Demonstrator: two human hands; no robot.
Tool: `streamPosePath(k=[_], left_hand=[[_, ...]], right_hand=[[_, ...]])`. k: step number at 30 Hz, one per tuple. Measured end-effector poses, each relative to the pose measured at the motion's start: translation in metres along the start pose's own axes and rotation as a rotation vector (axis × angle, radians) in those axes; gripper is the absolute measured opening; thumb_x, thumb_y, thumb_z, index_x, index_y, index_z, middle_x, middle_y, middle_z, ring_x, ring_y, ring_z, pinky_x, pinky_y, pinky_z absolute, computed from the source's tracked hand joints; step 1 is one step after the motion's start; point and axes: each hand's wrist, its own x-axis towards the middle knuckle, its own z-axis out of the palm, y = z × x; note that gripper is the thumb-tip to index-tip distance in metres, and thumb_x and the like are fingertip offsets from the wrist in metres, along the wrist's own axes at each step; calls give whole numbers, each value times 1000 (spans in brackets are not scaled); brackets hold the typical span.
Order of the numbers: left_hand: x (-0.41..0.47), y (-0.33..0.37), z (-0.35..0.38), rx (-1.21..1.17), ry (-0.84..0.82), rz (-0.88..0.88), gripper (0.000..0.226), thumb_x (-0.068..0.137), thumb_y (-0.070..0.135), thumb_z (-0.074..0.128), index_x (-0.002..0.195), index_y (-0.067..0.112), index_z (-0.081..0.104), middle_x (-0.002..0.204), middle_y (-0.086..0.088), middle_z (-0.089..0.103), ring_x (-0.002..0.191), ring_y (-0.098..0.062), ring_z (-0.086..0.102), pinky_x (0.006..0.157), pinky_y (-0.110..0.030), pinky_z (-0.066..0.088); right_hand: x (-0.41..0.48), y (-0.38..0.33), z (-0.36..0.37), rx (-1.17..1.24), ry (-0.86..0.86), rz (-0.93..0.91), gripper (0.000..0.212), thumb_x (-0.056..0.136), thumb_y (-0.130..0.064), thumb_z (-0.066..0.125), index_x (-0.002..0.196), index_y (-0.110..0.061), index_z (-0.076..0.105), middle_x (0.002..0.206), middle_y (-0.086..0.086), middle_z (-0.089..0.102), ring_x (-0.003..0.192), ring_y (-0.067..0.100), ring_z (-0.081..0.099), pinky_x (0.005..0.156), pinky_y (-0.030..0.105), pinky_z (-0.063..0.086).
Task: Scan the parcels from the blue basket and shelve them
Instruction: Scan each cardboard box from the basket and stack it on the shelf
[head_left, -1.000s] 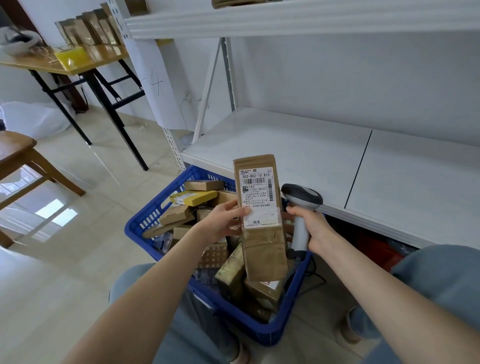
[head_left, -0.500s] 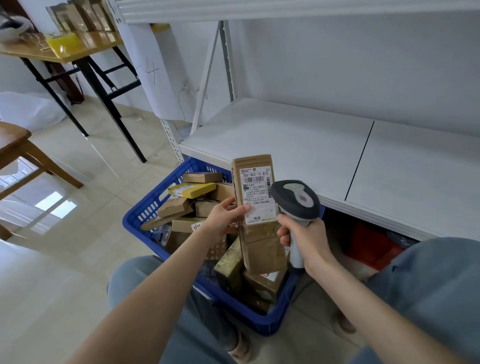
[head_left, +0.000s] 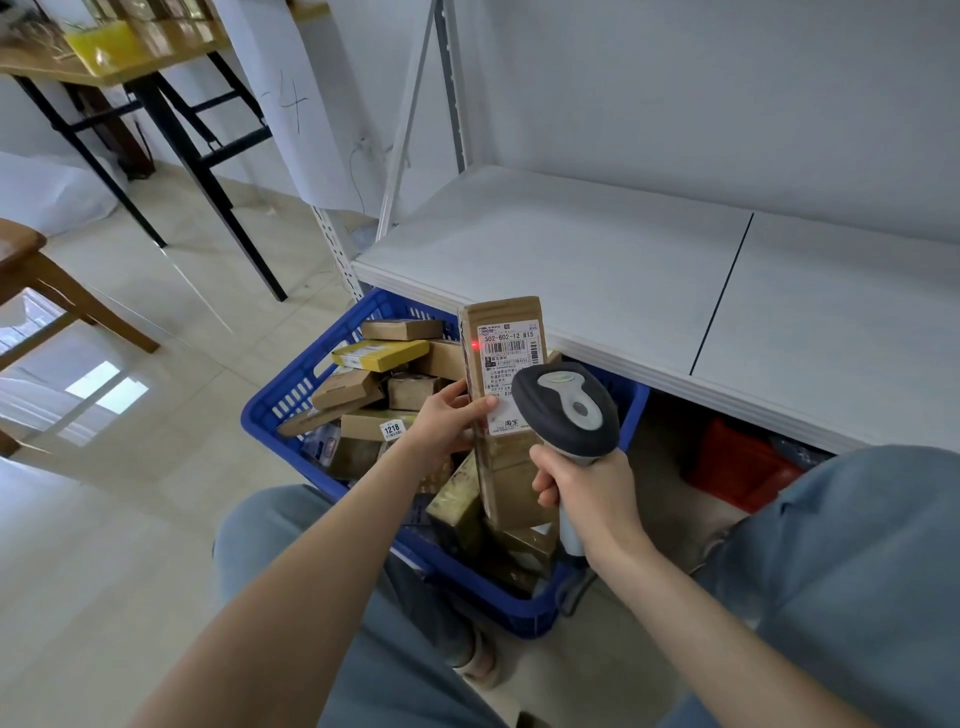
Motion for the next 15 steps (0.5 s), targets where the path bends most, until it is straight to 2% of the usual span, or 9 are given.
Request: streamPosePath(k=[5, 12, 15], left_hand=[[0, -2, 0, 7, 23, -8, 65, 86, 22, 68, 144, 16, 38, 104, 5, 64, 89, -11, 65, 60, -23, 53], [5, -5, -3, -16, 37, -18, 72, 82, 27, 72, 145, 15, 38, 113, 0, 64, 103, -20, 63, 79, -36, 53], [6, -4, -3, -22, 38, -16, 70, 83, 28, 72, 144, 17, 39, 115, -1, 63, 102, -19, 63, 74, -33, 53]], right_hand=[[-4, -2, -1, -26, -14, -1, 23, 84, -8, 64, 61, -8, 65, 52, 1, 61, 46, 5, 55, 52, 16, 46], [-7, -1, 1, -39, -27, 3, 25, 84, -7, 65, 59, -10, 64, 52, 0, 61, 47, 7, 55, 57, 21, 46], [-7, -1, 1, -51, -27, -6, 27, 84, -7, 65, 57, -11, 63, 50, 0, 60, 46, 7, 55, 58, 23, 47]])
